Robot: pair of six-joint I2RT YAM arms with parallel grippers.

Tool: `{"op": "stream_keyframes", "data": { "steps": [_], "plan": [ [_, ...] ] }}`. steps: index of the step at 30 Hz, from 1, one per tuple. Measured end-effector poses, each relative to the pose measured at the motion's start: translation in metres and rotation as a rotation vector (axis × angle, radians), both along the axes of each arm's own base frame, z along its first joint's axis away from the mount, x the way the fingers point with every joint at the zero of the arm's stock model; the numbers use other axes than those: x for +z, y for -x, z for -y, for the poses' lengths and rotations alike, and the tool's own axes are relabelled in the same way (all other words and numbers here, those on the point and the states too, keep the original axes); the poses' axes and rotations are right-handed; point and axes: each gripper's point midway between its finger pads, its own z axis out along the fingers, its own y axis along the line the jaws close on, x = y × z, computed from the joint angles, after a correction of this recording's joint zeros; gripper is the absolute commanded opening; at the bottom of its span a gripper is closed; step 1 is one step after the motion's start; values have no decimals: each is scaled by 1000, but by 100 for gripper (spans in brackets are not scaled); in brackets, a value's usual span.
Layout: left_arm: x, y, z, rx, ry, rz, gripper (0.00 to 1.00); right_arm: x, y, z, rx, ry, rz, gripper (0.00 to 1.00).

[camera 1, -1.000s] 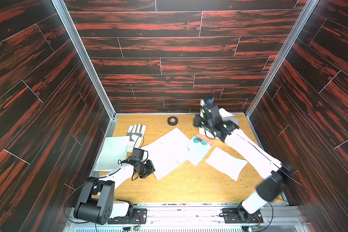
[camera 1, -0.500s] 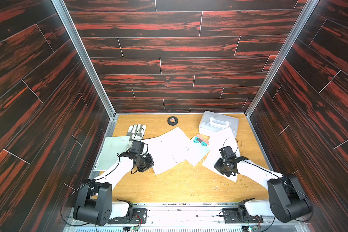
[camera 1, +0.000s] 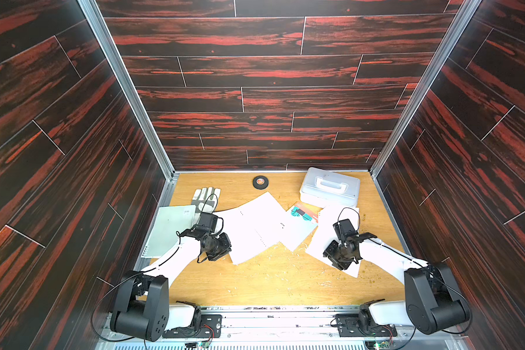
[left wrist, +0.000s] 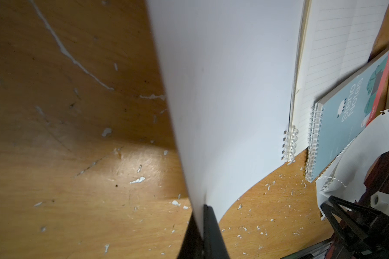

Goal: Tear off pages from different notebooks
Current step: Place the paper at the center of the board, then move the notebook to the center of the board.

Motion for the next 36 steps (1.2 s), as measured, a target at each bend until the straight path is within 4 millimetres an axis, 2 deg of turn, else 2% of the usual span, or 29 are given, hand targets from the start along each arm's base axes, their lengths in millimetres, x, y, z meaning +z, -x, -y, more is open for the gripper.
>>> {"op": "stream_keyframes", "data": {
  "steps": [4, 7, 10, 12, 18, 21, 24, 26, 29, 32, 36],
  "plan": [
    [8, 2, -11, 18, -65, -11, 0, 40, -23, -1, -1, -1, 120, 63],
    [23, 0, -23, 23, -143, -12, 0, 74, -43, -12, 38, -23, 232, 61],
    [40, -3, -35, 16, -220, -3, 0, 94, -55, -41, 167, -53, 318, 59],
    [53, -6, -42, 7, -264, 8, 0, 100, -59, -79, 320, -81, 368, 58],
    [83, -9, -51, -54, -338, 23, 0, 97, -56, -217, 757, -229, 449, 53],
    [84, -8, -52, -83, -355, 2, 0, 92, -48, -275, 942, -324, 461, 51],
    [79, -6, -52, -106, -363, -32, 0, 96, -36, -324, 1095, -428, 476, 49],
    [76, -5, -52, -113, -362, -48, 0, 99, -27, -349, 1168, -507, 475, 49],
    [76, -4, -50, -116, -351, -54, 0, 93, -22, -371, 1231, -601, 449, 49],
    [76, -4, -50, -116, -345, -54, 0, 74, -24, -381, 1239, -626, 407, 49],
    [76, -3, -49, -116, -340, -55, 0, 44, -33, -384, 1220, -576, 364, 50]
  ]
}}
